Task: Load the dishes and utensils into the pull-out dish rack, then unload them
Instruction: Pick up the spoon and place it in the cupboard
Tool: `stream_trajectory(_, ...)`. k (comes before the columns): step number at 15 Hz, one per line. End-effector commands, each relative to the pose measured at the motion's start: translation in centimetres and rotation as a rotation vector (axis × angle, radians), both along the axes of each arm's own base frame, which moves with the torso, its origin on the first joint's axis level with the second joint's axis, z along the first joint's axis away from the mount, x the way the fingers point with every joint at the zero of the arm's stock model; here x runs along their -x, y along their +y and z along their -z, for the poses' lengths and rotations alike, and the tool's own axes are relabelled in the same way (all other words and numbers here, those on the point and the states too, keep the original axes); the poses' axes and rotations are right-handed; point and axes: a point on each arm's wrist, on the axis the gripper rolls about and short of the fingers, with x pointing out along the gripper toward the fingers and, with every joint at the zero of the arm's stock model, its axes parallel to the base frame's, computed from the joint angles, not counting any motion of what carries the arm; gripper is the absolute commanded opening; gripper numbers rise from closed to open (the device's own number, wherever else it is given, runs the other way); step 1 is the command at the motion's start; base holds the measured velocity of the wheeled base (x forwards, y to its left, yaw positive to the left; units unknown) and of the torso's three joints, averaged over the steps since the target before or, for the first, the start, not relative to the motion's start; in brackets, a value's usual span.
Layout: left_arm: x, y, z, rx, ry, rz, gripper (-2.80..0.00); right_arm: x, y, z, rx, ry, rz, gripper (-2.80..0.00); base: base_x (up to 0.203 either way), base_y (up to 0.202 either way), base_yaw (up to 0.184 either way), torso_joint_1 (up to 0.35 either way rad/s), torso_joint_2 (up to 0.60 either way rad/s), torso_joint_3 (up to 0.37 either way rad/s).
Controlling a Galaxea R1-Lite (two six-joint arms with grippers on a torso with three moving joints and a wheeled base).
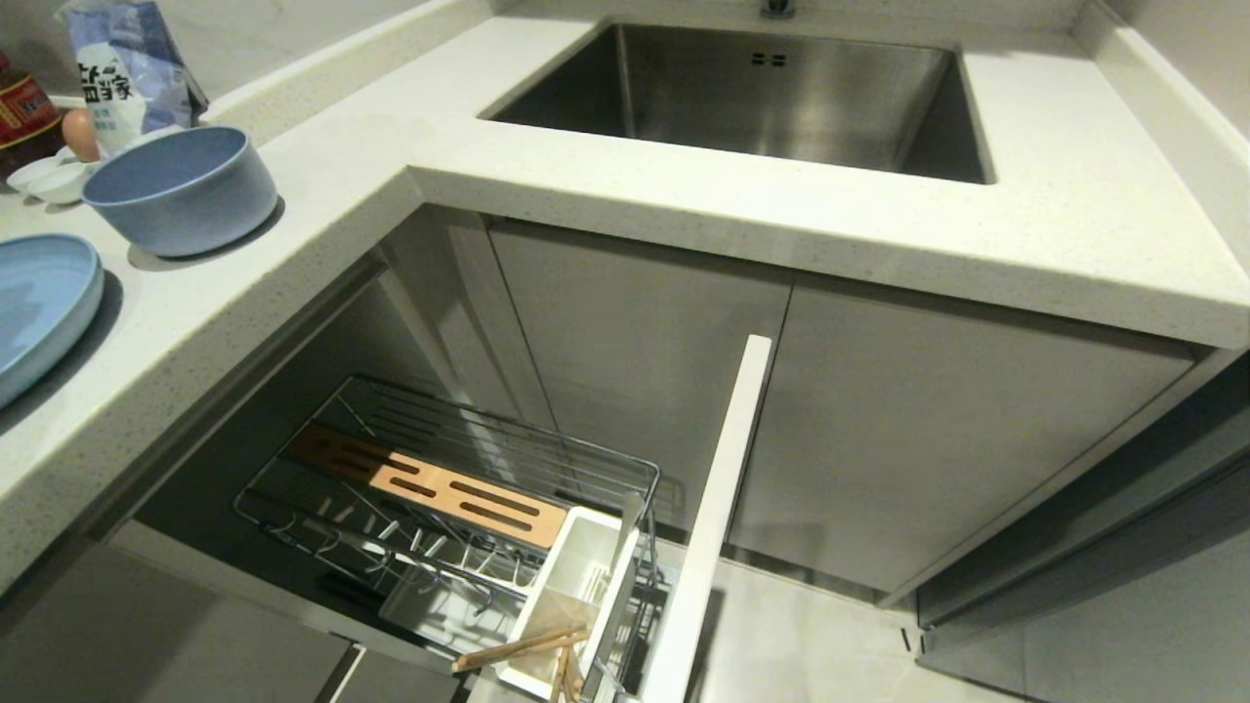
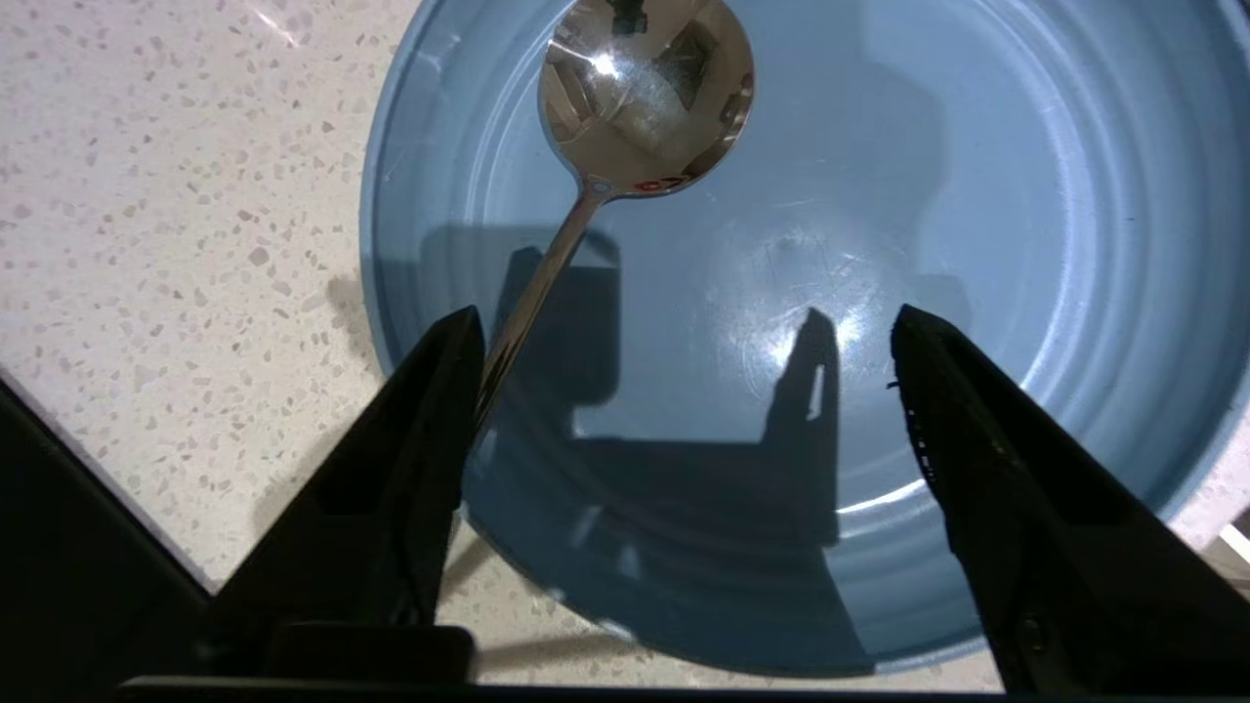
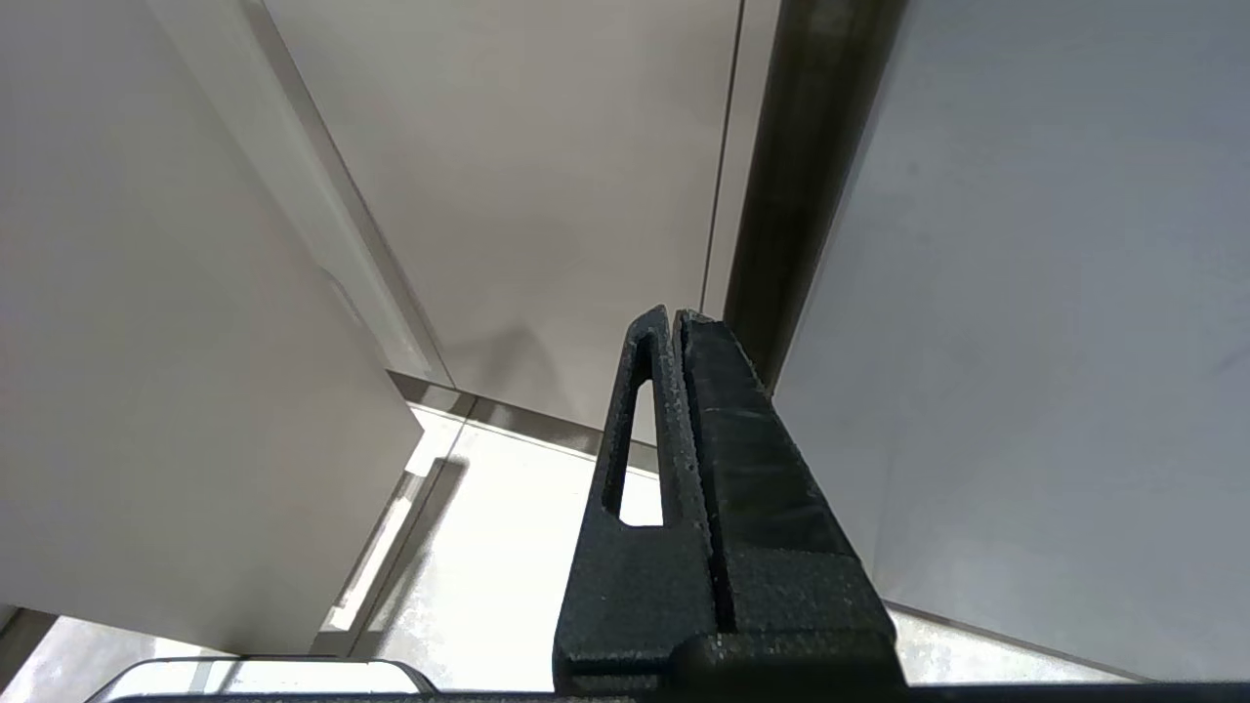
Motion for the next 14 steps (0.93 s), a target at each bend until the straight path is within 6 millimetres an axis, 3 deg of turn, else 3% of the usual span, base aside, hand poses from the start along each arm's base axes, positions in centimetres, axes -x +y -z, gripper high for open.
stream_trajectory(1, -0.3, 0.3, 0.3, 0.015, 0.018, -0.007, 0.0, -0.2, 0.0, 0.6, 0.0, 0.022, -0.001, -2.8, 0.0, 0.0, 0.0, 0.0, 0.0, 0.0)
stream_trajectory(7, -1.0, 1.0, 1.6, 0.057, 0.063, -0.003, 0.0, -0.2, 0.0, 0.6, 0.0, 0.022, -0.001, -2.8, 0.0, 0.0, 0.0, 0.0, 0.0, 0.0)
stream_trajectory(14, -1.8, 0.4, 1.5, 0.07, 0.051, 0.082, 0.0, -0.2, 0.0, 0.6, 0.0, 0.022, -0.001, -2.8, 0.0, 0.0, 0.0, 0.0, 0.0, 0.0)
